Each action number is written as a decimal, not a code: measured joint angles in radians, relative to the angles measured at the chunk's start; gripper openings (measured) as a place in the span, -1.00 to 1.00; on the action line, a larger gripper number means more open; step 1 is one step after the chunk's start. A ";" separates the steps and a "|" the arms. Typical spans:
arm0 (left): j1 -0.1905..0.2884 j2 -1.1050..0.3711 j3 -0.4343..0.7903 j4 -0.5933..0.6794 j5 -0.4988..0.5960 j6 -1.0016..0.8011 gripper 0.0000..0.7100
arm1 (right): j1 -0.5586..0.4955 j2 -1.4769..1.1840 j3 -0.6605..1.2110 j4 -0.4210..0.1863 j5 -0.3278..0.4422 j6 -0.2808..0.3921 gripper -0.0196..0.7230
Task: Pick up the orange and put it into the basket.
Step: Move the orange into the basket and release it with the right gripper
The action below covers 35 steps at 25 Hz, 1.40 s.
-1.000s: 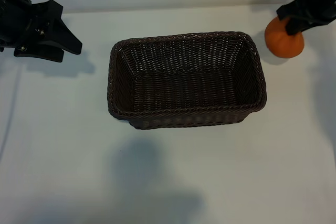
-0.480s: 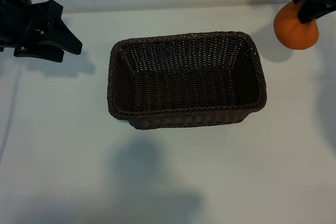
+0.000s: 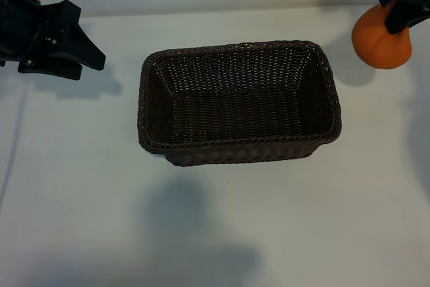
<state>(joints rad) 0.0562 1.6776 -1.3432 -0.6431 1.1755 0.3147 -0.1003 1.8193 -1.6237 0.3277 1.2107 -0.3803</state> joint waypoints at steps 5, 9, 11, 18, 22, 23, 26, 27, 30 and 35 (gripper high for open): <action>0.000 0.000 0.000 0.000 0.000 -0.002 0.46 | 0.000 -0.009 0.000 0.010 0.009 0.002 -0.82; 0.000 0.000 0.000 0.000 0.000 -0.002 0.46 | 0.000 -0.048 0.000 0.025 0.012 0.002 -0.82; 0.000 0.000 0.000 0.000 0.000 -0.002 0.46 | 0.000 -0.066 0.000 0.036 0.013 0.002 -0.82; 0.000 0.000 0.000 0.000 0.000 -0.002 0.46 | 0.001 -0.084 0.000 0.103 0.015 -0.009 -0.82; 0.000 0.000 0.000 0.000 0.000 -0.002 0.46 | 0.016 -0.084 0.000 0.119 0.015 -0.021 -0.82; 0.000 0.000 0.000 0.000 0.000 -0.002 0.46 | 0.026 -0.084 0.000 0.118 0.015 -0.022 -0.82; 0.000 0.000 0.000 0.000 0.000 -0.002 0.46 | 0.077 -0.084 0.000 0.115 0.015 -0.023 -0.82; 0.000 0.000 0.000 0.000 0.000 -0.002 0.46 | 0.099 -0.084 0.000 0.115 0.015 -0.023 -0.82; 0.000 0.000 0.000 -0.003 0.000 -0.002 0.46 | 0.163 -0.084 0.000 0.116 0.014 -0.023 -0.82; 0.000 0.000 0.000 -0.003 0.000 -0.002 0.46 | 0.270 -0.084 0.000 0.116 -0.024 -0.009 -0.82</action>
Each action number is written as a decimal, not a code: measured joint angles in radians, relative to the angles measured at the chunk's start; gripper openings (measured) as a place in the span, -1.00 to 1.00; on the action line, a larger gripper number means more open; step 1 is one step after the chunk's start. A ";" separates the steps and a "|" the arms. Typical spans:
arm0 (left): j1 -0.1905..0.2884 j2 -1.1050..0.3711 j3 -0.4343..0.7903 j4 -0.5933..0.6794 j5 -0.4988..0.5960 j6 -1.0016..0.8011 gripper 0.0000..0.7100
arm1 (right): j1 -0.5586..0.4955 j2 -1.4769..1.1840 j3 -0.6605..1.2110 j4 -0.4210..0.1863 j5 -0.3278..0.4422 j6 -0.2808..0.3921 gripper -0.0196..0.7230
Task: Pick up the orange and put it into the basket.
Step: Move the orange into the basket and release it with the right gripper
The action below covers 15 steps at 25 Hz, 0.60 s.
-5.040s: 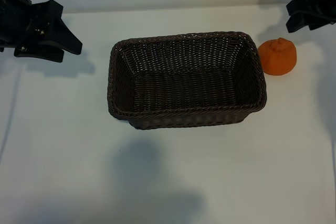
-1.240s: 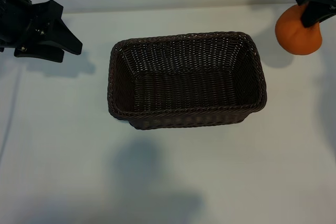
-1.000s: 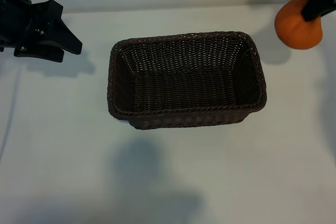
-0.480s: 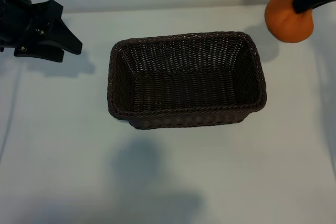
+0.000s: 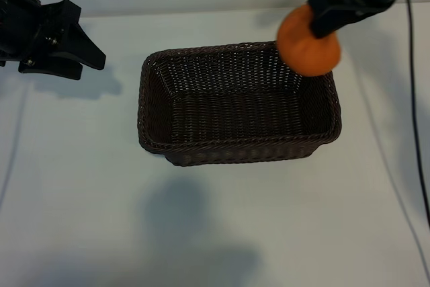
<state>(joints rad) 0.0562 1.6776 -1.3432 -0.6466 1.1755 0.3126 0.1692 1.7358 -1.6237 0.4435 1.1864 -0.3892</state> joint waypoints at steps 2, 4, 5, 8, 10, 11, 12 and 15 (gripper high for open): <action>0.000 0.000 0.000 -0.001 0.000 0.000 0.46 | 0.038 0.000 0.000 0.000 -0.032 0.009 -0.82; 0.000 0.000 0.000 -0.001 0.000 0.000 0.46 | 0.076 0.000 0.000 0.001 -0.068 0.016 -0.82; 0.000 0.000 0.000 -0.001 0.000 0.000 0.46 | 0.090 0.000 0.000 0.001 -0.086 0.019 -0.82; 0.000 0.000 0.000 -0.001 0.000 0.004 0.46 | 0.123 0.000 0.000 0.006 -0.141 0.034 -0.82; 0.000 0.000 0.000 -0.001 0.000 0.004 0.46 | 0.129 0.000 0.000 0.006 -0.166 0.038 -0.82; 0.000 0.000 0.000 -0.001 0.000 0.004 0.46 | 0.131 0.001 0.000 0.006 -0.174 0.039 -0.82; 0.000 0.000 0.000 -0.001 0.000 0.004 0.46 | 0.131 0.003 0.000 0.008 -0.177 0.039 -0.82; 0.000 0.000 0.000 -0.001 0.000 0.004 0.46 | 0.131 0.032 0.000 0.012 -0.180 0.045 -0.82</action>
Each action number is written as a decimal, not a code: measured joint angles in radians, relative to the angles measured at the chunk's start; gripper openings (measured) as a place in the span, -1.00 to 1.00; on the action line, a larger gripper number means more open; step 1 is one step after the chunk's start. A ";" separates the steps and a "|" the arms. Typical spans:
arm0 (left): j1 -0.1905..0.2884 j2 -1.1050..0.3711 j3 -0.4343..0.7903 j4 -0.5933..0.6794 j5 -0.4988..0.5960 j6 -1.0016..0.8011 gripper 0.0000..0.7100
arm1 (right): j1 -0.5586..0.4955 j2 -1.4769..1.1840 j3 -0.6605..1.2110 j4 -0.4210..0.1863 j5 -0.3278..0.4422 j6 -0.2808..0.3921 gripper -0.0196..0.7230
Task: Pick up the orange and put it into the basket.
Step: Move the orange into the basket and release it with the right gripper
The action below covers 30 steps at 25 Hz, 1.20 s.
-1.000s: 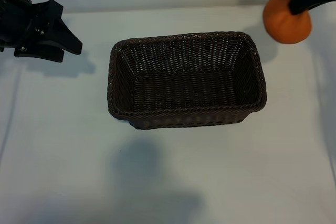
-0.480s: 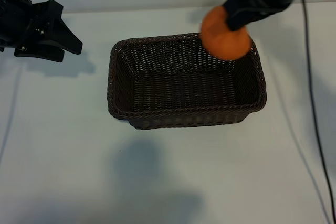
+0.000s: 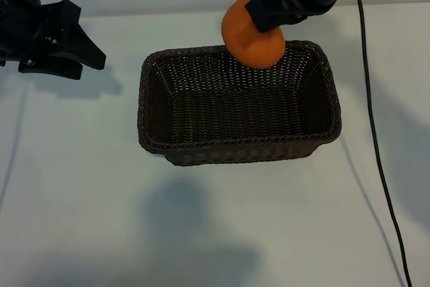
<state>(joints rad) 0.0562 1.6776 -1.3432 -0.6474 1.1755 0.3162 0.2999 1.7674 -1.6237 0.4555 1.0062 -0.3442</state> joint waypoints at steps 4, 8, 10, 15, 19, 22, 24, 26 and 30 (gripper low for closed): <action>0.000 0.000 0.000 0.000 0.000 0.000 0.46 | 0.000 0.070 0.000 0.010 0.000 0.014 -0.82; 0.000 0.000 0.000 0.000 0.000 0.000 0.46 | 0.000 0.139 0.000 0.013 -0.013 0.010 -0.82; 0.000 0.000 0.000 0.000 0.000 0.000 0.46 | 0.000 0.172 0.000 0.015 -0.023 -0.009 -0.82; 0.000 0.000 0.000 0.000 0.000 0.000 0.46 | 0.000 0.243 0.000 0.014 -0.047 -0.063 -0.82; 0.000 0.000 0.000 0.000 0.000 0.000 0.46 | 0.000 0.257 0.000 -0.014 -0.056 -0.076 -0.82; 0.000 0.000 0.000 0.000 0.000 0.000 0.46 | 0.000 0.260 0.000 -0.023 -0.063 -0.079 -0.82; 0.000 0.000 0.000 0.000 0.000 0.000 0.46 | 0.000 0.262 0.000 -0.039 -0.066 -0.079 -0.82; 0.000 0.000 0.000 0.000 0.000 -0.001 0.46 | 0.000 0.264 0.000 -0.060 -0.065 -0.081 -0.82; 0.000 0.000 0.000 0.000 0.000 -0.001 0.46 | 0.000 0.285 0.000 -0.078 -0.047 -0.083 -0.82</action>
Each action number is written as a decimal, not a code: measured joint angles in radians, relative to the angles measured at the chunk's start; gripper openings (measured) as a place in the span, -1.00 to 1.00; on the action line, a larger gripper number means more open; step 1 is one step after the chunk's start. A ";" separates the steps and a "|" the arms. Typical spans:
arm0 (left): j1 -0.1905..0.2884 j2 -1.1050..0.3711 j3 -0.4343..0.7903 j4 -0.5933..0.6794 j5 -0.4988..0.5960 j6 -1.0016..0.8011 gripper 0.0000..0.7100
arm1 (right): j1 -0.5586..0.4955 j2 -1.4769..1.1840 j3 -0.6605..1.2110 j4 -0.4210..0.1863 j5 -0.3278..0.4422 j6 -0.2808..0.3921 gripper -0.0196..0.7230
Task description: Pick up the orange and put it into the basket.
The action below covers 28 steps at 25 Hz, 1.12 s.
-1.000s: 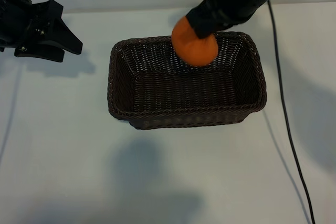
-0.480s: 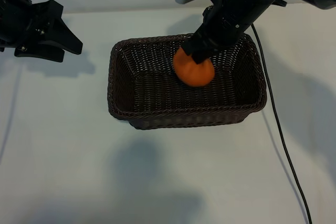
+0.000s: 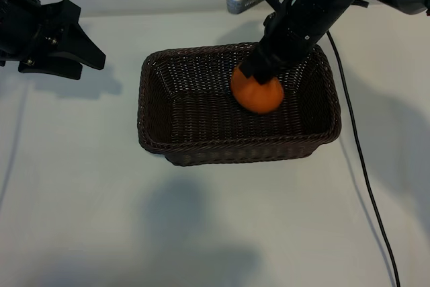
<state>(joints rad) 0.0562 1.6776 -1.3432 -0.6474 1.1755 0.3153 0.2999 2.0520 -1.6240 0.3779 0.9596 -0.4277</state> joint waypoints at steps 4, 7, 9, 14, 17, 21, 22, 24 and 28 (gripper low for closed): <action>0.000 0.000 0.000 0.000 0.000 -0.003 0.46 | 0.000 0.012 0.000 0.001 0.007 0.000 -0.82; 0.000 0.000 0.000 0.000 0.000 -0.003 0.46 | 0.000 0.011 0.000 0.004 0.008 0.004 -0.79; 0.000 0.000 0.000 0.000 0.000 -0.003 0.46 | 0.000 0.011 0.000 0.004 0.013 0.008 -0.70; 0.000 0.000 0.000 0.000 0.000 -0.003 0.46 | 0.000 0.011 0.000 0.005 0.033 0.023 -0.07; 0.000 0.000 0.000 0.000 0.000 -0.003 0.46 | 0.000 0.010 -0.002 0.007 0.042 0.026 0.30; 0.000 0.000 0.000 0.000 0.000 -0.003 0.46 | 0.000 0.010 -0.002 0.008 0.049 0.045 0.40; 0.000 0.000 0.000 0.000 0.000 -0.003 0.46 | 0.000 0.010 -0.002 0.008 0.054 0.047 0.40; 0.000 0.000 0.000 0.000 0.000 -0.003 0.46 | 0.000 0.003 -0.002 0.008 0.063 0.052 0.38; 0.000 0.000 0.000 0.000 0.000 -0.003 0.46 | 0.000 -0.045 -0.002 0.008 0.068 0.056 0.32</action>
<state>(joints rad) 0.0562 1.6776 -1.3432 -0.6474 1.1755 0.3124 0.2999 2.0067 -1.6260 0.3854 1.0277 -0.3712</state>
